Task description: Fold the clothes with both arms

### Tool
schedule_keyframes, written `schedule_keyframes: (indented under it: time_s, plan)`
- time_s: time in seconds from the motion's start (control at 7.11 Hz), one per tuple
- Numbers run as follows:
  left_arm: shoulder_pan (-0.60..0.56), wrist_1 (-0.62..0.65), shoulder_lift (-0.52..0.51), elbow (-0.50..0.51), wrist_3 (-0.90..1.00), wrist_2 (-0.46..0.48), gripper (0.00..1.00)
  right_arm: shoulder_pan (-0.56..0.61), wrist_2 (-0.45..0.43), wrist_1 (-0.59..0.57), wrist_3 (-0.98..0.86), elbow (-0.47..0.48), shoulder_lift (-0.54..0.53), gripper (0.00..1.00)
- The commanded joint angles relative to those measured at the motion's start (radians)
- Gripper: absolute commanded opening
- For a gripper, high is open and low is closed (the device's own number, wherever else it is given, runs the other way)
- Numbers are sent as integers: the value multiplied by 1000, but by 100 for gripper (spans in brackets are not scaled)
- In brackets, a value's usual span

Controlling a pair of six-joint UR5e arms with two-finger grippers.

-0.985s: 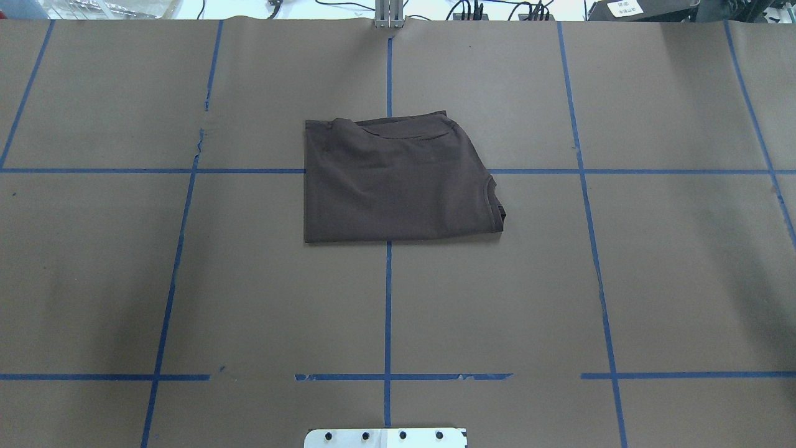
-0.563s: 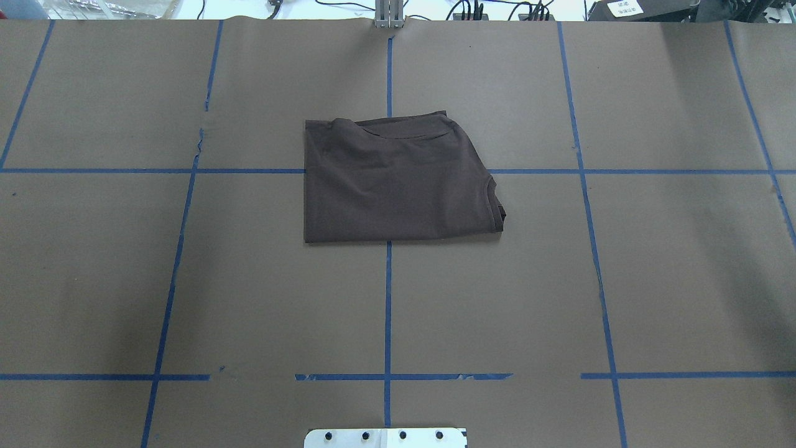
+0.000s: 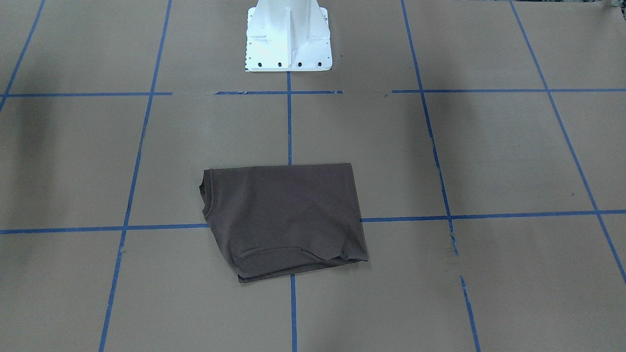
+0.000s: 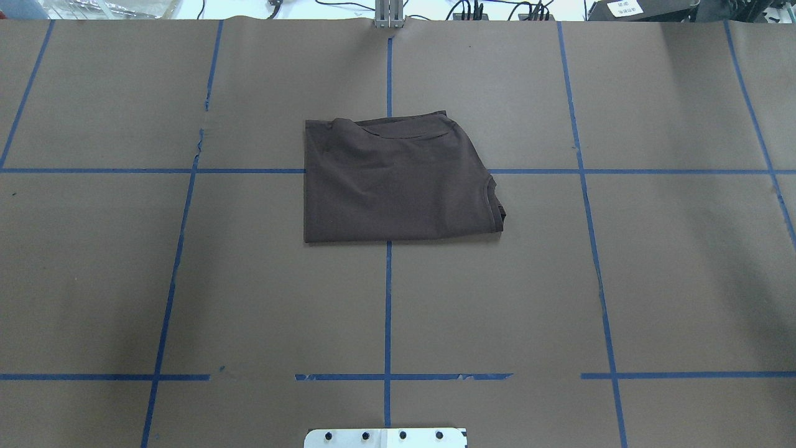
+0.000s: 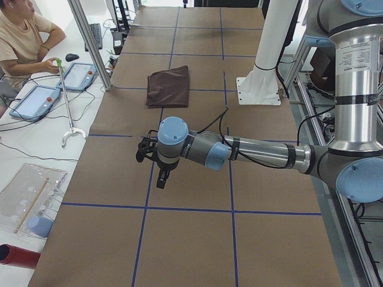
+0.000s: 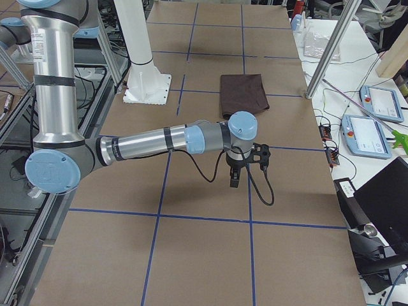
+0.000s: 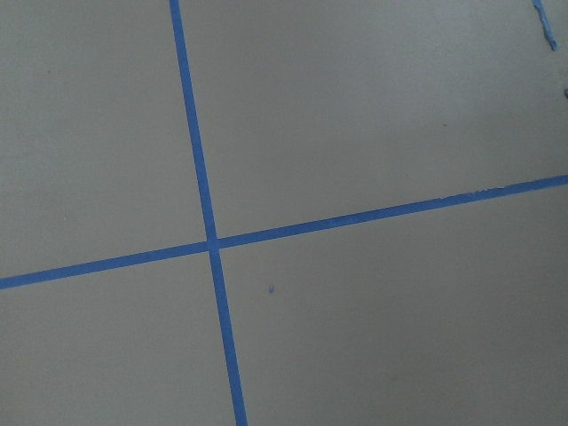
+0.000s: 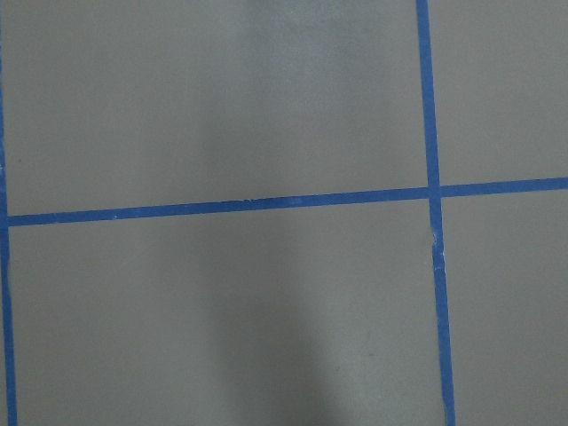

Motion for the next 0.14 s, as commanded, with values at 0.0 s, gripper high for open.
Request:
schedule_keyframes:
  time_s: [0.0]
  plan:
    - [1,0,-9,-21,0,2,100,0,0,0,0,-1,1,100]
